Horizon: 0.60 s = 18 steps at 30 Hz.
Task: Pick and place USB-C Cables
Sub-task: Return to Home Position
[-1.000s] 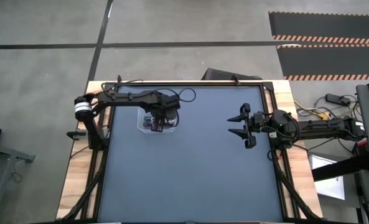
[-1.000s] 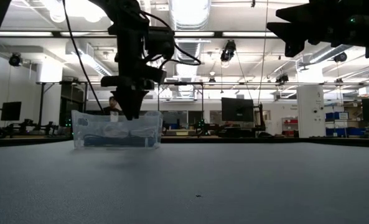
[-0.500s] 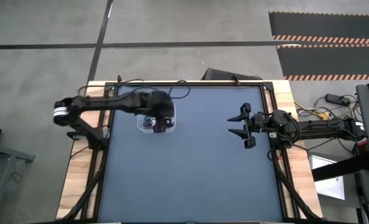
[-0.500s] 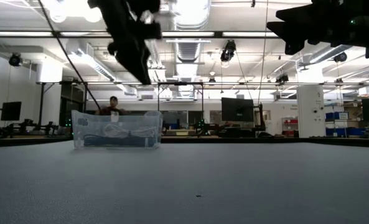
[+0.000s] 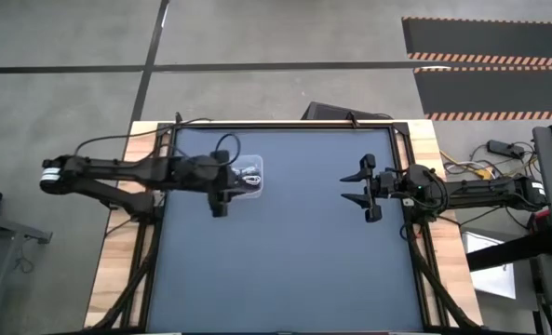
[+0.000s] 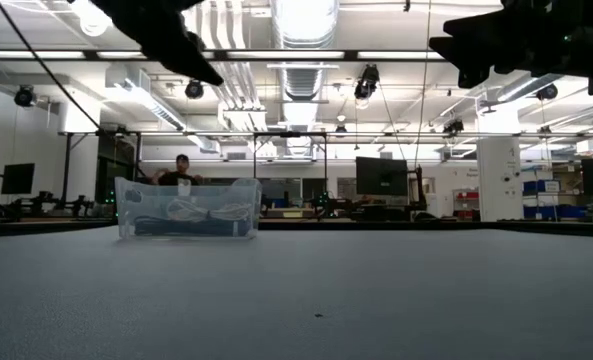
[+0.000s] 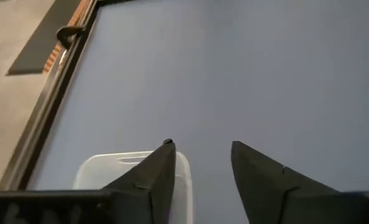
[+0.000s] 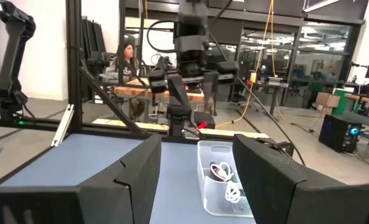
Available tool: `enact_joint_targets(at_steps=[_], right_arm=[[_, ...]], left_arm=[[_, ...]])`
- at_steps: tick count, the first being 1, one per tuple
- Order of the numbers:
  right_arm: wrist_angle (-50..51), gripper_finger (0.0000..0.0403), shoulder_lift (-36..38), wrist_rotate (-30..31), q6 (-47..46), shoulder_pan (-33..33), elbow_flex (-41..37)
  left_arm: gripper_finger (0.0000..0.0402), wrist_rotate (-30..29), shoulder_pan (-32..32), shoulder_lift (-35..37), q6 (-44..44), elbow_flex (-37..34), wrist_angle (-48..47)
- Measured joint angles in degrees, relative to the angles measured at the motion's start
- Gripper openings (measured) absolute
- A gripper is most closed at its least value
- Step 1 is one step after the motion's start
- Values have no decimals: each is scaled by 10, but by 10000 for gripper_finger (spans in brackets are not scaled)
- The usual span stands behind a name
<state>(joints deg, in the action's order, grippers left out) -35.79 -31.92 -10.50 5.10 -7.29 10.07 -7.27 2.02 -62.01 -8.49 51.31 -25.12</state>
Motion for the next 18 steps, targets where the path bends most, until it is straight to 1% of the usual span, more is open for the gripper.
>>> enact_joint_targets(at_steps=[5,12,14,18], right_arm=[[0,192,0,0,12,0,0],[2,191,0,2,22,-5,0],[3,191,0,1,23,-7,0],[4,191,0,1,25,-10,0]], left_arm=[[89,15,-28,65,28,-65,39],[14,56,-34,151,39,-139,91],[4,67,-34,175,39,-158,102],[5,73,-34,221,52,-192,122]])
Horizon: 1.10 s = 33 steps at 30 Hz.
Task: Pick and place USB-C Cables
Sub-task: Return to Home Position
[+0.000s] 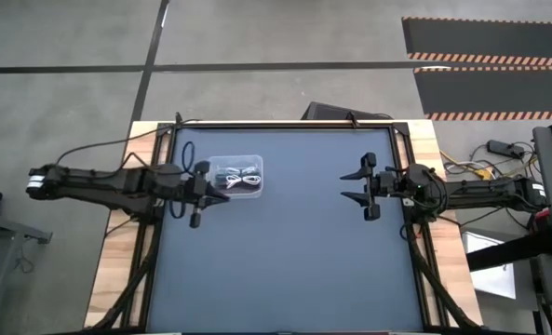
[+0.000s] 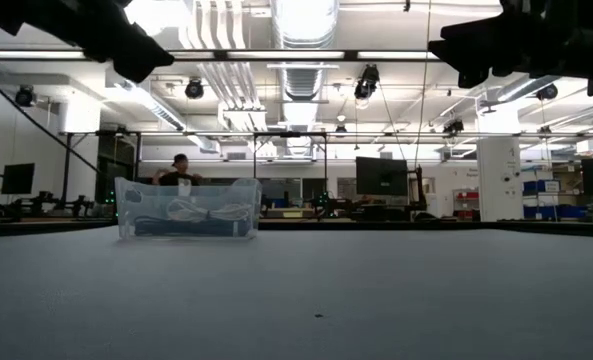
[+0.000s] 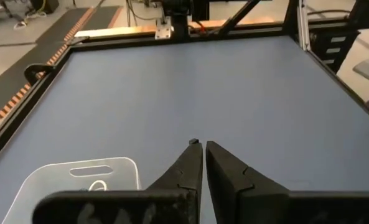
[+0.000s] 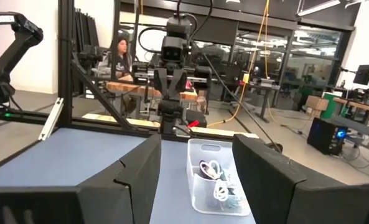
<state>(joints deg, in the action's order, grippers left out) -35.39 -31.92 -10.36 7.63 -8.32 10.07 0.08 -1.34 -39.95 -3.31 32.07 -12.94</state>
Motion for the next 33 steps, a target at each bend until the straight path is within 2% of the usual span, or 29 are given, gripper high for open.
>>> enact_joint_targets(at_steps=[9,21,33], right_arm=[[9,185,0,4,14,0,0],[27,111,0,14,31,0,0],[38,79,3,14,40,0,-13]], left_arm=[[5,3,0,84,4,-56,19],[5,3,0,188,17,-120,20],[5,3,0,305,31,-183,17]])
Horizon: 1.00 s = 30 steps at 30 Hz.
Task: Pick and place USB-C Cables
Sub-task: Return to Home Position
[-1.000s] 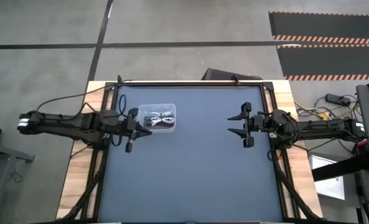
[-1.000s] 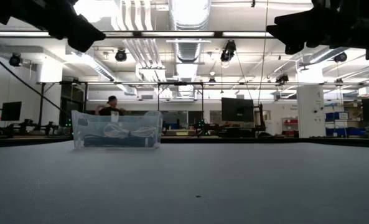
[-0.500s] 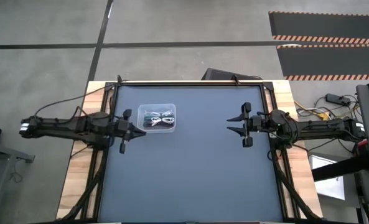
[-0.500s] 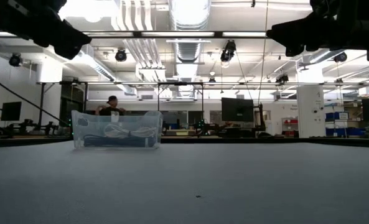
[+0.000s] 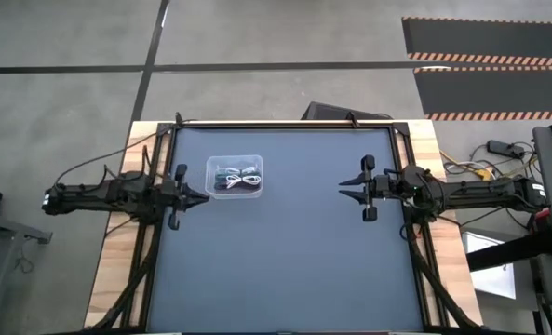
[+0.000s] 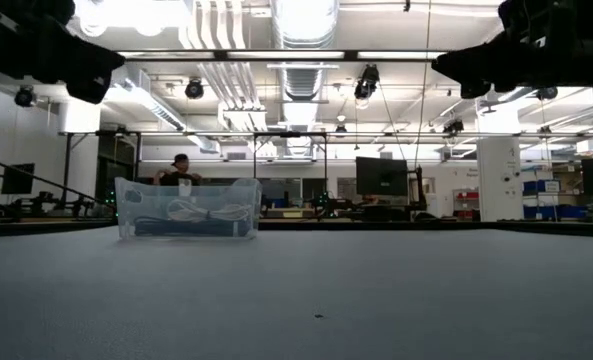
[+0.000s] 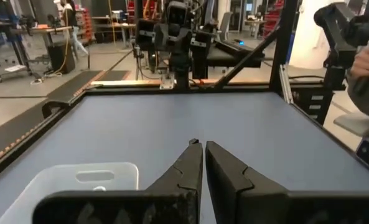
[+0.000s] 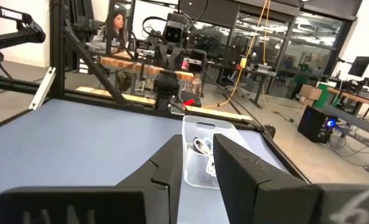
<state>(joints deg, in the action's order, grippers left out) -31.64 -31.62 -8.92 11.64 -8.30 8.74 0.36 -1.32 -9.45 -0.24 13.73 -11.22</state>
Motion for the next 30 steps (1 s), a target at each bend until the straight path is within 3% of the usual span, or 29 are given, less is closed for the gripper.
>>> enact_joint_targets(at_steps=[12,19,30], right_arm=[[-5,74,62,2,-20,-34,-62],[13,69,112,1,-38,-57,-80],[16,68,129,0,-27,-58,-80]], left_arm=[[5,0,0,86,0,-39,1],[5,0,0,82,1,-64,40],[5,0,0,82,14,-122,138]])
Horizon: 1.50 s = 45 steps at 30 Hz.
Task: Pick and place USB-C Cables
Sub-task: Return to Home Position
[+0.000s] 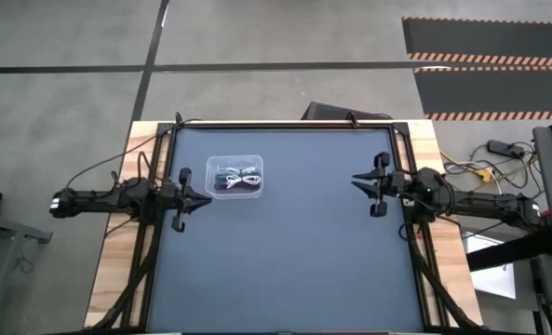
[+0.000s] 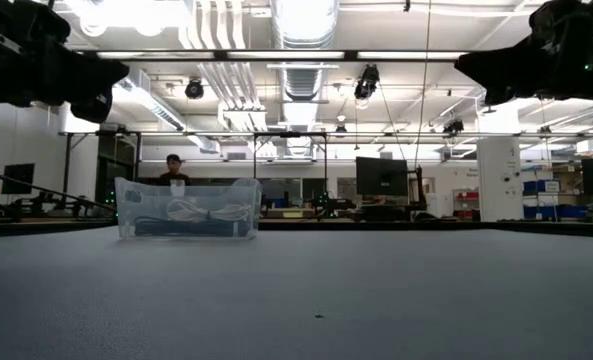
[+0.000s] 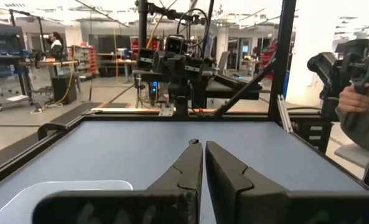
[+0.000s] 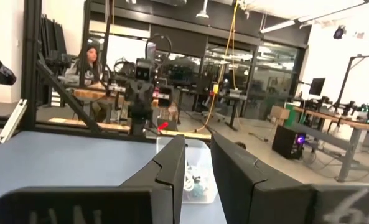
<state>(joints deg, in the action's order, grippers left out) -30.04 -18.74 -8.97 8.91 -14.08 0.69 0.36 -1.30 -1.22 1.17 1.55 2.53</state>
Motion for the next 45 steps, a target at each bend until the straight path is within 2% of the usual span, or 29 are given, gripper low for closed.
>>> enact_joint_targets(at_steps=[19,29,38,42,45], right_arm=[[-2,68,1,0,7,-10,0],[7,68,61,-6,23,-10,-1],[31,68,109,-89,20,-10,-1],[27,68,129,-136,-13,-10,-1],[28,68,148,-140,-25,-10,-1]], left_arm=[[5,-12,1,-3,15,-11,25],[5,-12,0,-18,-1,-12,25],[5,-12,0,-21,-1,-13,25],[5,-12,0,-22,-1,-13,25],[5,-12,0,-21,-1,-13,26]])
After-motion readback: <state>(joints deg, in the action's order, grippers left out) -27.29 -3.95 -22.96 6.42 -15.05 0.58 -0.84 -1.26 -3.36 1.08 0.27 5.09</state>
